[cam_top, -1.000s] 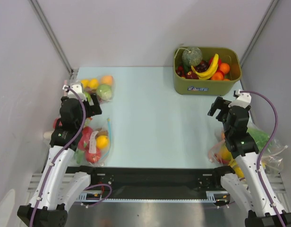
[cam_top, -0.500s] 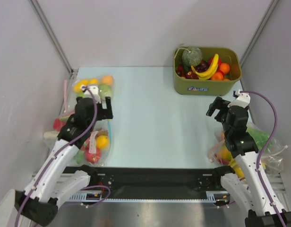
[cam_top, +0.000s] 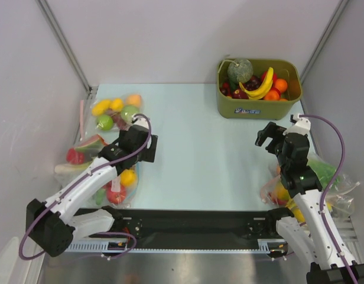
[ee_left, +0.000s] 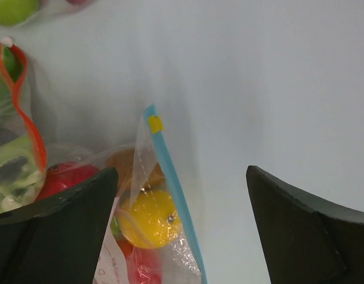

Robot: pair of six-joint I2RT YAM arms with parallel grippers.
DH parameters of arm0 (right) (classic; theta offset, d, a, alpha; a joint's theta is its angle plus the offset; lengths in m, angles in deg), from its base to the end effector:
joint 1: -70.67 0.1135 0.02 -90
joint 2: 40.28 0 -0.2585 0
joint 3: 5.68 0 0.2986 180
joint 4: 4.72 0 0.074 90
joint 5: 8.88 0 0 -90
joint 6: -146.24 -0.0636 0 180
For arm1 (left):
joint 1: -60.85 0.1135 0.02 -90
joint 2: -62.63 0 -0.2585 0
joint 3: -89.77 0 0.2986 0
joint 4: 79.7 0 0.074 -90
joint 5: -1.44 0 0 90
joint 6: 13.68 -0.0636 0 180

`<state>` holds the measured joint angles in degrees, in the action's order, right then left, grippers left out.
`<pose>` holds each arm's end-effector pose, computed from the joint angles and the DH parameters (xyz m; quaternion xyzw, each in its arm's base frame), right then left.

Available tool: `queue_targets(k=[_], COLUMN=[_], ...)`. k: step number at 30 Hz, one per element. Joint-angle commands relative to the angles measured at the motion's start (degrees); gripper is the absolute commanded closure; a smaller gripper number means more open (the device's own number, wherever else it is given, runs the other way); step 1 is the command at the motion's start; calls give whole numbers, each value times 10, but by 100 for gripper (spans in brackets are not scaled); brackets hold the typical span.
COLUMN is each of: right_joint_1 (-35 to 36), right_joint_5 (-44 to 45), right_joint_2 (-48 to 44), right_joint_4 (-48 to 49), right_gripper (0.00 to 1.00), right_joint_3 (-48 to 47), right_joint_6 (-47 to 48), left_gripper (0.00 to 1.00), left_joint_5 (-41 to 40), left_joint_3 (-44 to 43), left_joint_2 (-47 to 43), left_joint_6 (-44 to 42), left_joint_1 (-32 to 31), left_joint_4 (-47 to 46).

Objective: Open the zip-top bag and remove the fake food

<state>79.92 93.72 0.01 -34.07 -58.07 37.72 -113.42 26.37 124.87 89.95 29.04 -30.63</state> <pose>0.2438 0.0256 0.3029 0.1295 0.7924 0.0557 0.5935 0.2575 -0.1283 0.2506 0.0677 0.9122 0.0499 0.4011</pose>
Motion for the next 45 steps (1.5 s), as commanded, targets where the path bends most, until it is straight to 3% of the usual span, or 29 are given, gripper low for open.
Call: queue_targets(k=[1, 9, 20, 24, 27, 28, 29, 34, 38, 41, 45], right_joint_1=[-3, -8, -12, -12, -13, -13, -13, -14, -14, -13, -13], right_joint_5=[-8, -10, -17, -20, -18, -17, -16, -16, -22, -81, -226], right_joint_2=[-3, -7, -13, -14, -15, -16, -17, -19, -19, -24, -35], right_joint_4=[30, 25, 18, 14, 12, 11, 10, 2, -1, 25, 66], right_gripper=[0, 0, 0, 0, 0, 0, 0, 0, 0, 0, 0], right_joint_3=[2, 2, 0, -3, -4, -7, -7, -11, -14, -7, 13], right_joint_6=[-12, -11, -13, -13, -13, -12, -11, -6, 4, 26, 57], left_gripper=[5, 26, 43, 60, 80, 95, 100, 100, 100, 100, 100], left_joint_5=[3, 0, -14, -24, -31, -33, -35, -23, 43, 110, 223], left_joint_3=[0, 2, -7, -6, -7, -7, -7, -10, -34, -71, -125], left_joint_2=[38, 90, 148, 143, 145, 147, 147, 134, 105, 92, 94], left_joint_6=[-1, -19, -18, -16, -18, -19, -19, -28, -55, -108, -134], left_joint_1=[-23, -28, -32, -37, -40, -41, -44, -56, -76, -100, -122], left_joint_4=[22, 36, 63, 66, 71, 70, 71, 63, 36, 16, 2])
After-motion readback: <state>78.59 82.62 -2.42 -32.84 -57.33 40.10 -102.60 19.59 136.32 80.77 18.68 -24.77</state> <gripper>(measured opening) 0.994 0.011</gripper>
